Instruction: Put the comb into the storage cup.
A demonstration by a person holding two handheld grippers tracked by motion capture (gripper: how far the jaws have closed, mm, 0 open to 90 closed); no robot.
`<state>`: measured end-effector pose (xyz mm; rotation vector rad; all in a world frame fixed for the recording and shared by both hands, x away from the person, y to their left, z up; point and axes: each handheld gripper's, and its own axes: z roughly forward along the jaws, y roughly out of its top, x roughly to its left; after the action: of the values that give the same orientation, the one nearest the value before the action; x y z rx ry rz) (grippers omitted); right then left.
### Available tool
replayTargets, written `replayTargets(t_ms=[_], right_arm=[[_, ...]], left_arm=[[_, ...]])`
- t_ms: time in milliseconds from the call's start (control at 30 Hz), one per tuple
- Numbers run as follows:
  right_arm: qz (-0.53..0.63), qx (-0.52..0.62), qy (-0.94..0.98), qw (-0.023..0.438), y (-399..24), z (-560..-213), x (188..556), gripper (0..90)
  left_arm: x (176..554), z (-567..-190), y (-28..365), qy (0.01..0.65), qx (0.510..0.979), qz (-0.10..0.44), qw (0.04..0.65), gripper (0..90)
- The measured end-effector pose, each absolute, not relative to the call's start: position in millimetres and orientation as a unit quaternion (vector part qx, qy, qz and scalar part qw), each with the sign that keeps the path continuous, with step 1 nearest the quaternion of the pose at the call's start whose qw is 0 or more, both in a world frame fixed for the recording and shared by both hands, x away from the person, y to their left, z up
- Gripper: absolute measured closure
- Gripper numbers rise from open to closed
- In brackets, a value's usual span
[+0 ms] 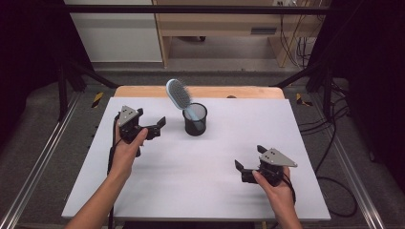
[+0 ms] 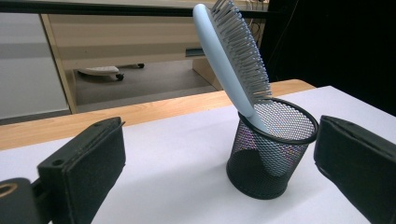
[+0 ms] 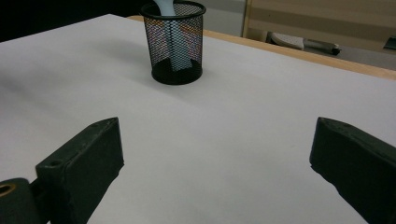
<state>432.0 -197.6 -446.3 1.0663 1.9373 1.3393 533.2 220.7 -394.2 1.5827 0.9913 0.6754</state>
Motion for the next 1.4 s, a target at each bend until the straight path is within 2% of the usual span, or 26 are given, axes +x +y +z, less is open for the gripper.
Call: replayTargets(t_ms=[1400], right_arm=[[0.501, 0.394, 0.723, 0.265, -195, -448, 432, 3.4]], left_arm=[[509, -367, 268, 0.408, 0.648, 0.317, 0.559, 1.8]])
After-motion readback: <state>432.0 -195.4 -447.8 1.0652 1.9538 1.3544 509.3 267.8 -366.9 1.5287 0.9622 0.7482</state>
